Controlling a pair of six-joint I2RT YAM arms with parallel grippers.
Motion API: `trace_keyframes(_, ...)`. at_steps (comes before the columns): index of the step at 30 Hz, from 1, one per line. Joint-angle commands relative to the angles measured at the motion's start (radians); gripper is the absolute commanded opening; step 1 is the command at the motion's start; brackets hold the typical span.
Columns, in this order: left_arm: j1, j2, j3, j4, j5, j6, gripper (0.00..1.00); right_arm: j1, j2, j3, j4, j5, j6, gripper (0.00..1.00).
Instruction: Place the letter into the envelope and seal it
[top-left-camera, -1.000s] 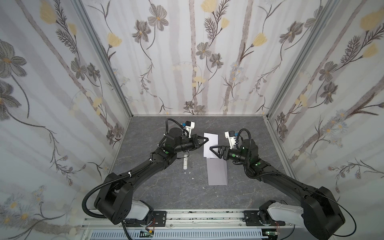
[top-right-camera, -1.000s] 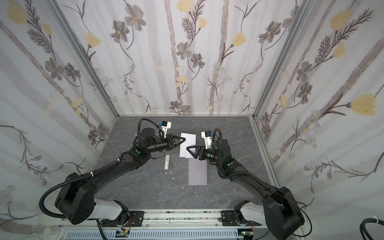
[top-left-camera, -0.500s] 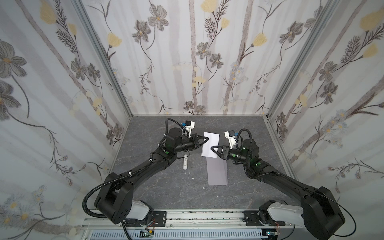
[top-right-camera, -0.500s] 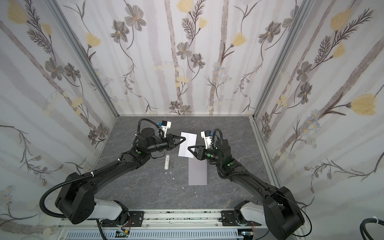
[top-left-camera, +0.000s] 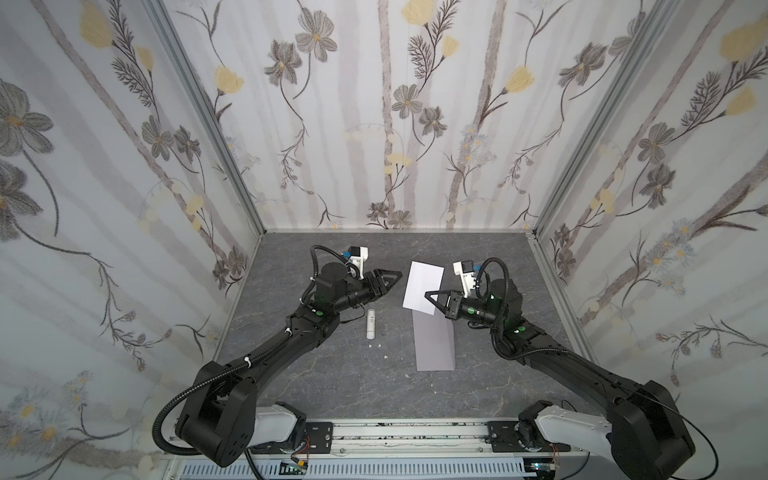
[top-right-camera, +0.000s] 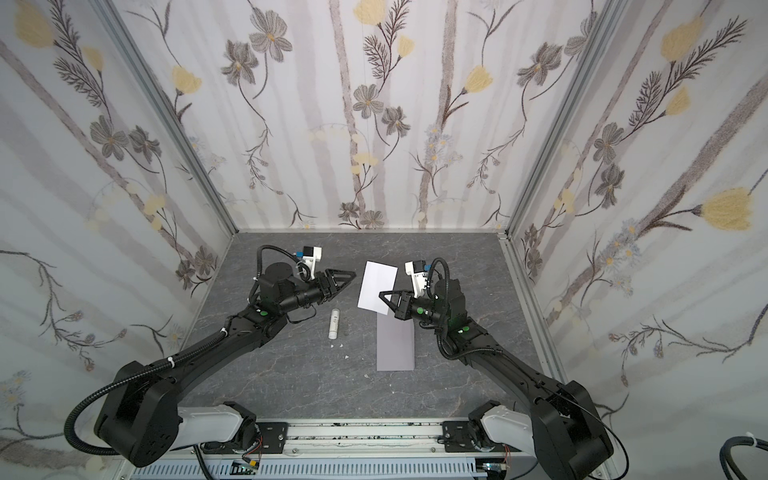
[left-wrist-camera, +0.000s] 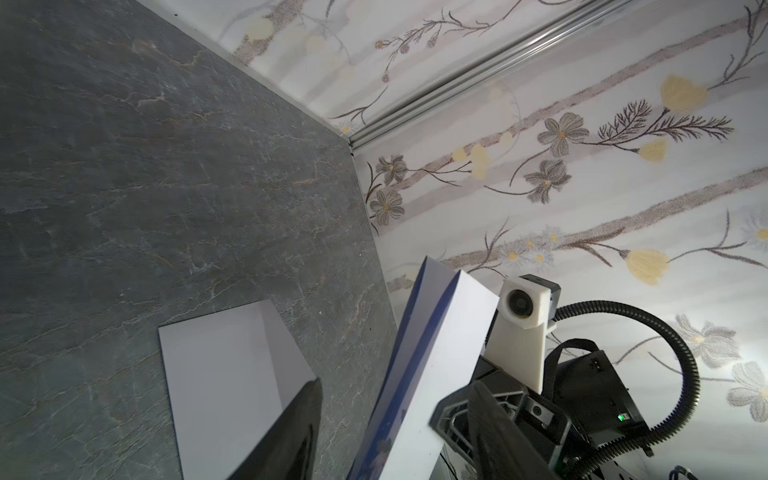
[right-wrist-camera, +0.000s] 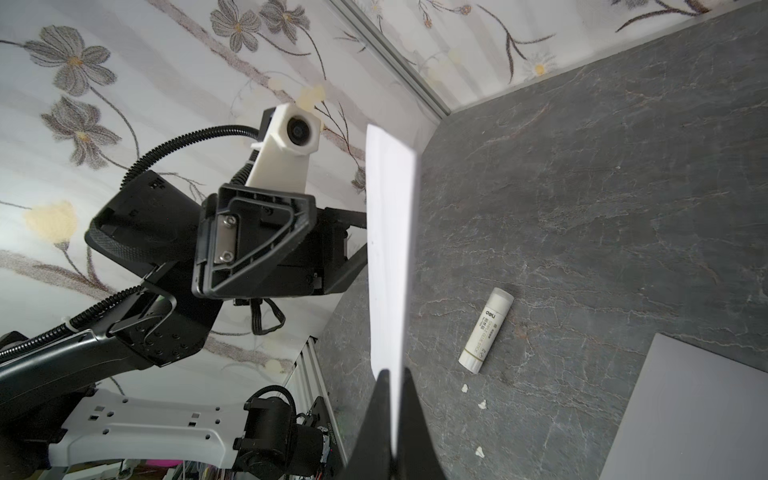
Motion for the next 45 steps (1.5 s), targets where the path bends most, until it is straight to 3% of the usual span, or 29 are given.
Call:
trace_keyframes(1, -0.011, -0.031, -0.053, 0.034, -0.043, -0.02, 0.58, -0.006, -0.015, 0.015, 0.015, 0.067, 0.02, 0.0)
trace_keyframes(9, -0.139, -0.139, -0.185, 0.19, -0.186, -0.077, 0.63, -0.002, 0.012, 0.039, 0.084, 0.171, 0.107, 0.0)
trace_keyframes(15, -0.215, -0.069, -0.184, 0.316, -0.242, -0.104, 0.64, 0.027, 0.04, 0.029, 0.179, 0.178, 0.166, 0.0)
trace_keyframes(28, -0.242, 0.082, -0.141, 0.557, -0.324, -0.132, 0.62, 0.038, 0.051, 0.038, 0.218, 0.152, 0.199, 0.0)
trace_keyframes(45, -0.242, 0.18, -0.106, 0.701, -0.331, -0.189, 0.39, 0.04, 0.065, 0.045, 0.232, 0.138, 0.206, 0.0)
